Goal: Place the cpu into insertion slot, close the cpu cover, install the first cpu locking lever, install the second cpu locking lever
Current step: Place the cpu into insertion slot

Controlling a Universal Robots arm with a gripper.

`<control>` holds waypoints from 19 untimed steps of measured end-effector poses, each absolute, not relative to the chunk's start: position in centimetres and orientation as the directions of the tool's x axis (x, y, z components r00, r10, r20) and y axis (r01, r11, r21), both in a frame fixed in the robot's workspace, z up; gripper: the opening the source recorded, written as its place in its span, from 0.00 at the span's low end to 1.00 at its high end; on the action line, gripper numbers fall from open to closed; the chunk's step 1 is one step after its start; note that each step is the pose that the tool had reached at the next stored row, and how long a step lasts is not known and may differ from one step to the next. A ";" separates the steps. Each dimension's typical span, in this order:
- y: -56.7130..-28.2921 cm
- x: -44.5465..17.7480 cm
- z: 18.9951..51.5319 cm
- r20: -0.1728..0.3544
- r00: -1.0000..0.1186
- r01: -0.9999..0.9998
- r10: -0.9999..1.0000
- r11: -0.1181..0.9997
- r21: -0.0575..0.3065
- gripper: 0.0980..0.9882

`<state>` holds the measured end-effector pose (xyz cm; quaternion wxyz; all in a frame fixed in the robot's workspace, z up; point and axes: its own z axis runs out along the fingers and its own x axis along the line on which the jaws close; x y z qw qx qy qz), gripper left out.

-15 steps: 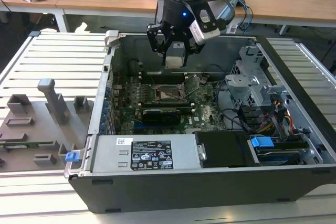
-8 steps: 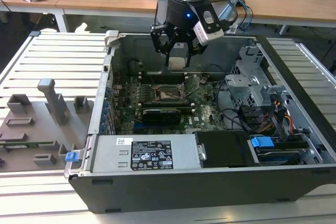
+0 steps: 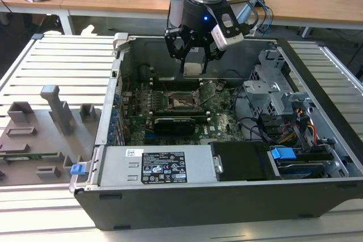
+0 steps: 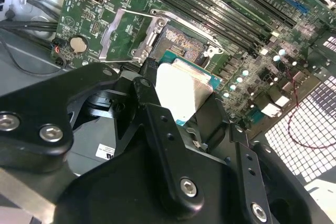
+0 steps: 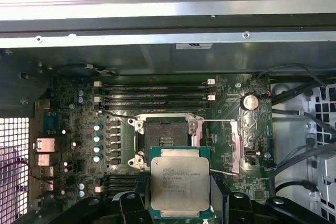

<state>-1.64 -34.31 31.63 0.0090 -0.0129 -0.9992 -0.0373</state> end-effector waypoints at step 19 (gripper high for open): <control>-34.3 -1.0 30.8 0.019 -1.000 0.026 0.025 0.997 0.074 0.50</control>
